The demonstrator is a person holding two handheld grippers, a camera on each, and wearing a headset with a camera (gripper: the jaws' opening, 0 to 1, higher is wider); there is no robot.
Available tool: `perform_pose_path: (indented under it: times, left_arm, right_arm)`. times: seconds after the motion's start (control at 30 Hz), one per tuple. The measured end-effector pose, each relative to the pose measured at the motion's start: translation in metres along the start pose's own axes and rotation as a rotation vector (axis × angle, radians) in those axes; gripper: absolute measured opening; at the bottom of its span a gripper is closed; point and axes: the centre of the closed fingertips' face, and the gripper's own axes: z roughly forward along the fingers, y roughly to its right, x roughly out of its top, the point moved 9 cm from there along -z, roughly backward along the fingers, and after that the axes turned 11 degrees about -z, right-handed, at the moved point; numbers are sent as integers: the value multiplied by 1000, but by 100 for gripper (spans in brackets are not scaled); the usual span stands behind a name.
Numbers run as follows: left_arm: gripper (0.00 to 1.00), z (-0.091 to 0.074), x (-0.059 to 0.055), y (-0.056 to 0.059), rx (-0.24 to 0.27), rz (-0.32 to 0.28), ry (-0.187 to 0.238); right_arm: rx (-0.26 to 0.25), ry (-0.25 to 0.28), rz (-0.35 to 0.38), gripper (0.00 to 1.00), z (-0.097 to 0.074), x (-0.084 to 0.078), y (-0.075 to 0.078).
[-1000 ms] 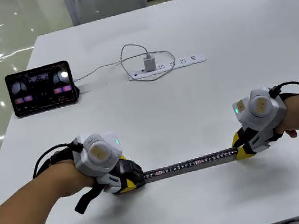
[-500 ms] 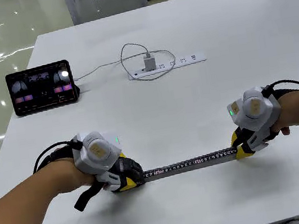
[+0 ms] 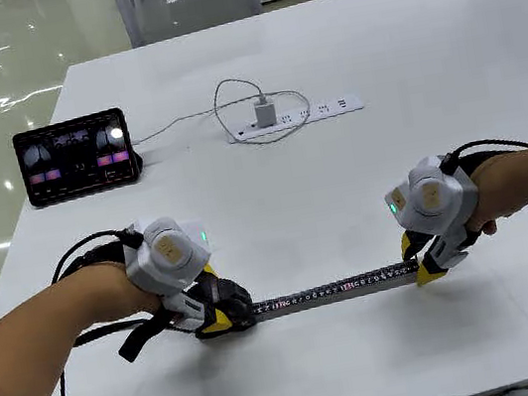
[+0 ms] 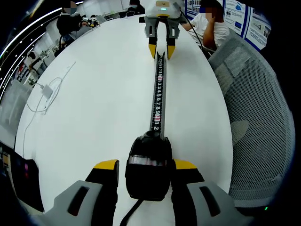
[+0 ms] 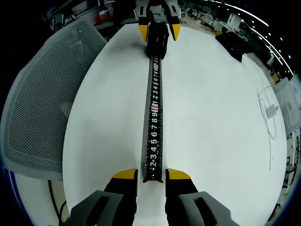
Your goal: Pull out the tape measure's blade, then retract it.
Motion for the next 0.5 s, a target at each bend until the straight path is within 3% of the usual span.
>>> perform_pose_path:
  times: [0.23, 0.37, 0.5]
  left_arm:
    - [53, -3, -3, -1, -8, -29, 15]
    - [59, -2, -8, -1, -1, -31, -6]
    - [66, -2, -13, 4, -20, -100, 7]
  right_arm:
    - [1, -20, 22, 28, 0, -4, -1]
    - [-15, -2, 71, 32, -1, -7, -2]
    - [-33, 8, 148, 40, -3, -10, -6]
